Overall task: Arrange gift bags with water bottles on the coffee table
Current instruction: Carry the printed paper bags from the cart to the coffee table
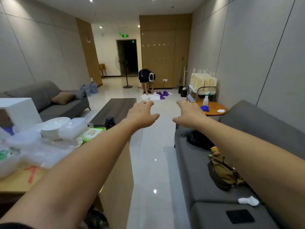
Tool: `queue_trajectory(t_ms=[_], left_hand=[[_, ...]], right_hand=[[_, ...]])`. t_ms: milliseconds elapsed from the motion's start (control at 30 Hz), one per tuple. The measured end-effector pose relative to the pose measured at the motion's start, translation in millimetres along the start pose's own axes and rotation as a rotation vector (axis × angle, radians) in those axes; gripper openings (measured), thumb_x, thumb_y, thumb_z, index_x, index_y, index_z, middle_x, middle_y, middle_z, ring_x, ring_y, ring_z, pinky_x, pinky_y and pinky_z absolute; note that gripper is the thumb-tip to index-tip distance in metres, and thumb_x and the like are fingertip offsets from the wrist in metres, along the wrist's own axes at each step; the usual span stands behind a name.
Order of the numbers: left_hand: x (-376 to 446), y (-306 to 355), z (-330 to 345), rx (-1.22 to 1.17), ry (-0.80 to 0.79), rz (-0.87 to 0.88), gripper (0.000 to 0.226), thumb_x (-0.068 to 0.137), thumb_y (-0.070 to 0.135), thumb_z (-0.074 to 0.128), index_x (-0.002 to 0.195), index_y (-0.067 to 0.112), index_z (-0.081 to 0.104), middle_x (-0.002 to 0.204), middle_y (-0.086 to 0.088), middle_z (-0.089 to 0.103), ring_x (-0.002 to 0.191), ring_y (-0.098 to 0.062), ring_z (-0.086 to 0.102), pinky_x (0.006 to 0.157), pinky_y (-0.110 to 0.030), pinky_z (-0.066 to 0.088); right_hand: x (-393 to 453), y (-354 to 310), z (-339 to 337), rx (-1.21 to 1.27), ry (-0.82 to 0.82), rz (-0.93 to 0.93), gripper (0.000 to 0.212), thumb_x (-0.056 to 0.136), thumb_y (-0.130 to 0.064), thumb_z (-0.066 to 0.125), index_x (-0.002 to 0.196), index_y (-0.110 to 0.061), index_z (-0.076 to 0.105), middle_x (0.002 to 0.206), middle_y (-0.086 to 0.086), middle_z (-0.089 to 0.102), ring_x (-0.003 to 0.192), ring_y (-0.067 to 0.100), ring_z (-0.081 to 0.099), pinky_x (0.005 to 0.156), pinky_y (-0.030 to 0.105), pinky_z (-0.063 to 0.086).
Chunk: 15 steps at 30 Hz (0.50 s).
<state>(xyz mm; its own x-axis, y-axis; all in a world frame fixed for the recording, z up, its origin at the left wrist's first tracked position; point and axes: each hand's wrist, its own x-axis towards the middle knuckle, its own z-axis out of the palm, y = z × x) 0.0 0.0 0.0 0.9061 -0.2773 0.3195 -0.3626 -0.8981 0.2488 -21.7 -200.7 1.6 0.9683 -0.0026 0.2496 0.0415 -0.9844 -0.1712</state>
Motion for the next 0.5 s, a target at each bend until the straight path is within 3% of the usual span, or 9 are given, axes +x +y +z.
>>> queue_trajectory(t_ms=[167,500], left_hand=[[82.1,-34.8,38.1,0.005,-0.065,-0.010,0.064,0.095,0.052,0.055,0.150,0.022,0.039,0.151,-0.007,0.045,0.137,-0.029,0.041,0.108,-0.046,0.042],[288.3,-110.2,77.1,0.011,-0.106,0.024,0.064,0.095,0.053,0.056,0.149,0.022,0.041,0.150,-0.007,0.047,0.134,-0.028,0.044,0.105,-0.044,0.043]], right_hand=[[87.1,5.4,37.6,-0.034,-0.043,0.056,0.067,0.085,-0.047,0.071,0.140,-0.020,0.045,0.127,0.009,0.057,0.109,0.027,0.054,0.085,0.043,0.057],[292.0,7.2,83.4,-0.011,-0.059,0.116,0.069,0.089,-0.044,0.070,0.146,-0.020,0.040,0.125,0.009,0.059,0.105,0.024,0.056,0.082,0.038,0.058]])
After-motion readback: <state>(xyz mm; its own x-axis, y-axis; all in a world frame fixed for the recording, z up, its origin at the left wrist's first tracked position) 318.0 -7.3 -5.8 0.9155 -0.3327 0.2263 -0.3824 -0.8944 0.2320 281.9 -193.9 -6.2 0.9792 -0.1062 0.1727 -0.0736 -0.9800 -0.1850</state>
